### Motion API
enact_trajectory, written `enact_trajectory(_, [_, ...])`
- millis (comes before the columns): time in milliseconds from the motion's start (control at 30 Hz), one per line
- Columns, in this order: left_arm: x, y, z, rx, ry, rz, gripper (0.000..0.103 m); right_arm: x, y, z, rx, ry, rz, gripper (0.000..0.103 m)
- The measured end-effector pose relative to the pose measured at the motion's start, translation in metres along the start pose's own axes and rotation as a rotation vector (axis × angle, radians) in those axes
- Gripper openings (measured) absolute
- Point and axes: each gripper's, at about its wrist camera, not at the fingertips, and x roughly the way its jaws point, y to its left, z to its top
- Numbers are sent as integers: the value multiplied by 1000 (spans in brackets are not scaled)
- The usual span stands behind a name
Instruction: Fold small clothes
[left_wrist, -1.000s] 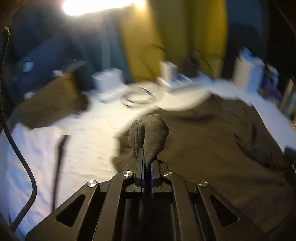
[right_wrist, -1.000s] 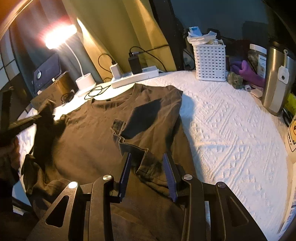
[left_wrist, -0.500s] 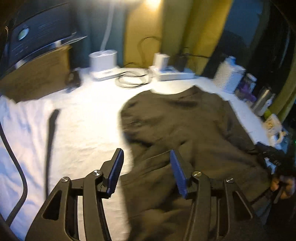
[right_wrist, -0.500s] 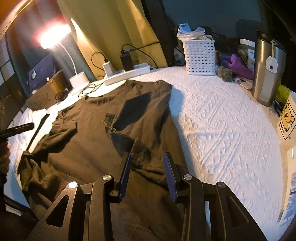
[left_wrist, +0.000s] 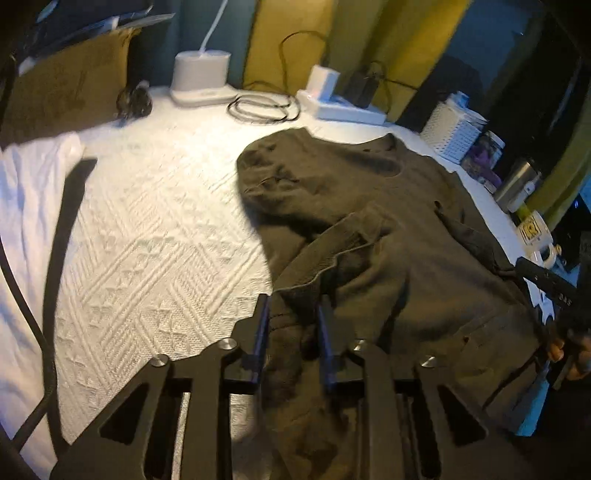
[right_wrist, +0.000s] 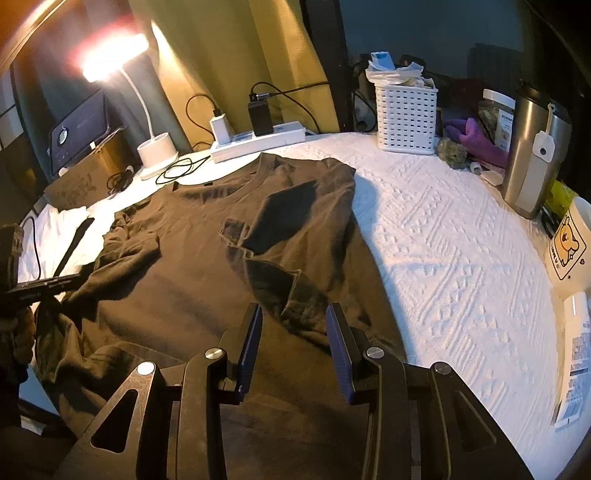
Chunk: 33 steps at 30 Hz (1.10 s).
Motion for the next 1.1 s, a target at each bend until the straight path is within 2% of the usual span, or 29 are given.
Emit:
enact_trajectory(33, [-2, -3, 0, 11, -8, -3, 7, 0, 1, -1, 0, 2, -2, 38])
enact_trajectory(133, [-11, -12, 1, 33, -33, 8, 7, -3, 2, -2, 1, 0, -5, 38])
enact_trajectory(400, [-36, -62, 7, 190, -132, 67, 7, -13, -1, -8, 10, -18, -2, 38])
enact_trajectory(533, [-25, -90, 3, 262, -91, -4, 7, -16, -7, -14, 26, -22, -1, 38])
enact_trajectory(667, [2, -119, -6, 331, 58, -108, 8, -18, -14, -21, 45, -18, -4, 38])
enact_trajectory(767, [9, -128, -12, 379, 140, -166, 14, -21, -22, -26, 61, -19, -7, 38])
enact_trajectory(833, [7, -126, -11, 377, 167, -198, 25, -20, -26, -27, 70, -19, -9, 38])
enact_trajectory(867, [3, -123, -7, 367, 169, -206, 27, -20, -28, -27, 73, -18, -11, 38])
enact_trajectory(967, [-12, -111, 9, 336, 126, -200, 34, -18, -30, -25, 74, -18, -11, 38])
enact_trajectory(1067, [-23, -96, 29, 276, 59, -201, 45, -15, -29, -19, 62, -22, -2, 38])
enact_trajectory(1100, [-23, -92, 36, 261, 40, -179, 48, -13, -27, -16, 54, -21, 0, 38])
